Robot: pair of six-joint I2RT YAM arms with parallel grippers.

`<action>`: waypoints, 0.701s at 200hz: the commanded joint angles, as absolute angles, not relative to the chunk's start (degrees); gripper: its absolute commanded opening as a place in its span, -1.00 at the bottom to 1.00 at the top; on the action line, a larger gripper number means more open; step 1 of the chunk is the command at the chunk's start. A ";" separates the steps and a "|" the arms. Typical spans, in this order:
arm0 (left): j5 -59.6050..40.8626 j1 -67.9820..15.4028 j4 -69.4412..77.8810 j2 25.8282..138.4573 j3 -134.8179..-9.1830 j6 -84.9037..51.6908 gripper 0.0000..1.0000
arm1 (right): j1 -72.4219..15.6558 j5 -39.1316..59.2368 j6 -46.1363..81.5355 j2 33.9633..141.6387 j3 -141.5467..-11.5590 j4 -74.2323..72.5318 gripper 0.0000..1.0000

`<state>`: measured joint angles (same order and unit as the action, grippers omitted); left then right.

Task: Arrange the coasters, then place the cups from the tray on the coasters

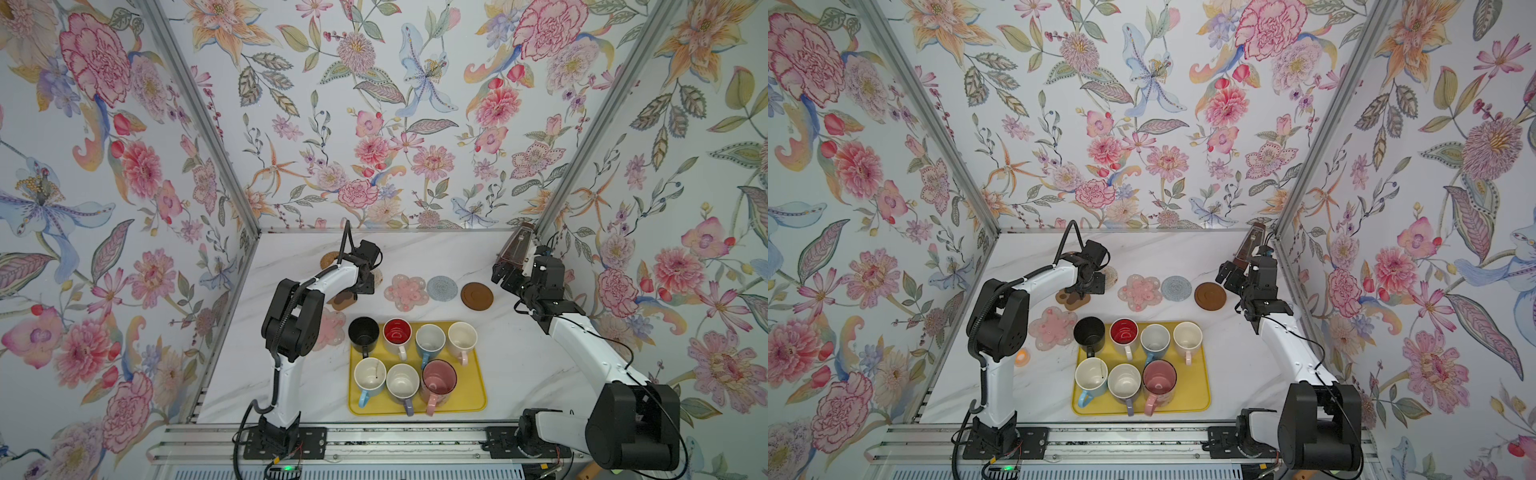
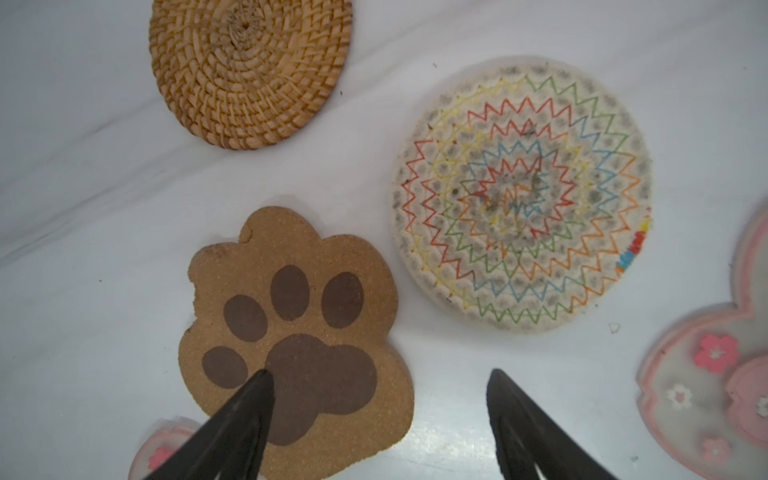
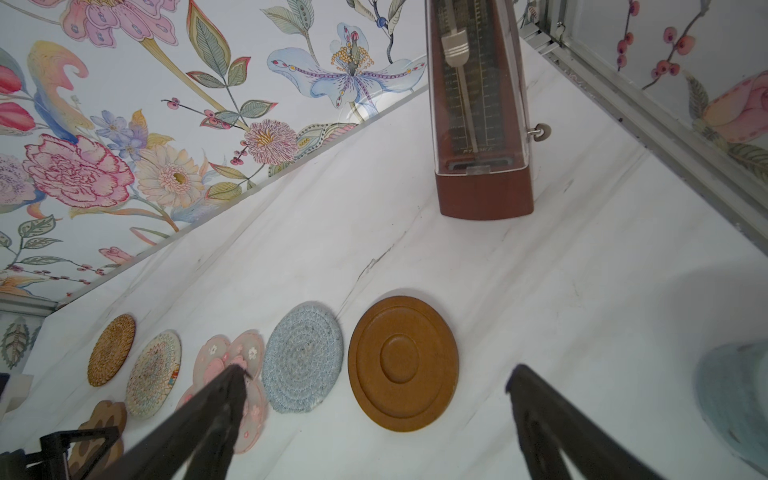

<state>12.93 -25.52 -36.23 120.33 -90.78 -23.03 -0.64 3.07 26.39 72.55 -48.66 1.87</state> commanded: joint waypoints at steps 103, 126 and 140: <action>15.62 -25.45 -38.18 125.94 -95.62 -24.26 0.66 | 0.65 3.69 26.66 70.42 -47.88 3.10 0.99; 16.19 -25.19 -38.41 126.21 -95.31 -24.26 0.65 | 0.79 3.52 26.59 70.32 -47.73 3.08 0.98; 16.46 -25.02 -38.17 126.22 -94.94 -24.38 0.65 | 0.97 3.67 26.61 70.31 -47.71 3.30 0.98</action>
<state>14.28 -25.52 -36.42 124.99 -94.08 -23.68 0.51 3.29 26.39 71.35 -48.60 2.31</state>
